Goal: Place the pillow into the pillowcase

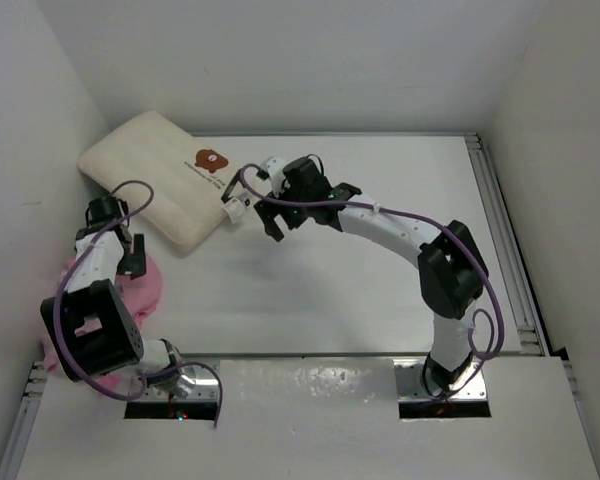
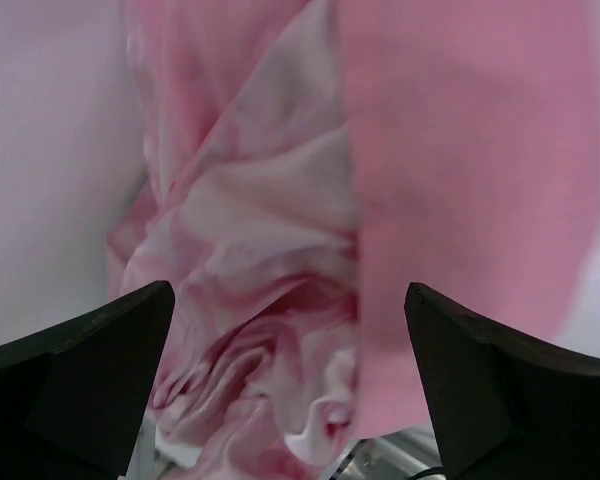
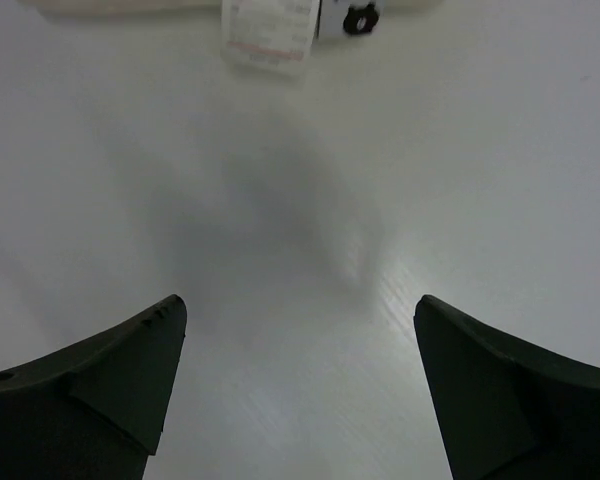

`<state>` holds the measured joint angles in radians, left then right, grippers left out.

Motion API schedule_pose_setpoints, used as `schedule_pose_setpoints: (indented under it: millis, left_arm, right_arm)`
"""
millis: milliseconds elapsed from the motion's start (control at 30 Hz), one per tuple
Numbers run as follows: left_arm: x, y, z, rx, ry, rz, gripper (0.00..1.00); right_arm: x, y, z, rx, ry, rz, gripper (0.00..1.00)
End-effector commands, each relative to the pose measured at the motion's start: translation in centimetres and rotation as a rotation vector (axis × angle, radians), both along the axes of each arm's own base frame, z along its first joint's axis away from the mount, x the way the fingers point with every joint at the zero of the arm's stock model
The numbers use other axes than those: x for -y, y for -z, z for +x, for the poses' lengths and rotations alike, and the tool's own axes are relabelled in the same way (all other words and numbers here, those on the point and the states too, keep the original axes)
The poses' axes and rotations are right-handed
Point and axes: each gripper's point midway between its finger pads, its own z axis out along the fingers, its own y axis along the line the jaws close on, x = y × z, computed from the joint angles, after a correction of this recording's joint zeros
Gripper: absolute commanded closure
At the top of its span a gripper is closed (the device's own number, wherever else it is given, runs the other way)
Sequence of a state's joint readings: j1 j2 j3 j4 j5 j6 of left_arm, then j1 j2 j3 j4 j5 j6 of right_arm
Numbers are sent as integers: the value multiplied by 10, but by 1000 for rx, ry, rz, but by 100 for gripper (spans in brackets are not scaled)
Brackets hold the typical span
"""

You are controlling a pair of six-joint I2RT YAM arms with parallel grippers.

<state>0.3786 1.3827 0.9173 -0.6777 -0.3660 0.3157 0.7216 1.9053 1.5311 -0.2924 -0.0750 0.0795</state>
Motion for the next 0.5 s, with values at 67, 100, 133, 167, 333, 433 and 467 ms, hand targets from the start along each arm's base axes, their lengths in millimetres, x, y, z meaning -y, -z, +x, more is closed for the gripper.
schedule_pose_setpoints:
  millis: [67,100,133,167,333,433,467]
  left_arm:
    - [-25,27,-53,-123,-51,89,0]
    - [-20,36,-54,-142,-30,47,0]
    - [-8,44,-46,-112,14,-37,3]
    - [-2,48,-42,-96,29,-74,9]
    - [14,47,-9,5,99,-185,94]
    - [15,27,11,65,131,-193,100]
    - [13,2,32,127,159,-168,100]
  right_arm:
    - [6,-16,-22,12,25,18,6]
    - [9,-16,-25,15,38,5,6]
    - [10,-15,-27,17,42,1,6]
    - [12,-14,-30,15,40,-1,6]
    - [27,-11,-26,23,131,16,8]
    - [24,-19,-18,-6,158,101,8]
    - [15,-29,-9,-22,177,187,7]
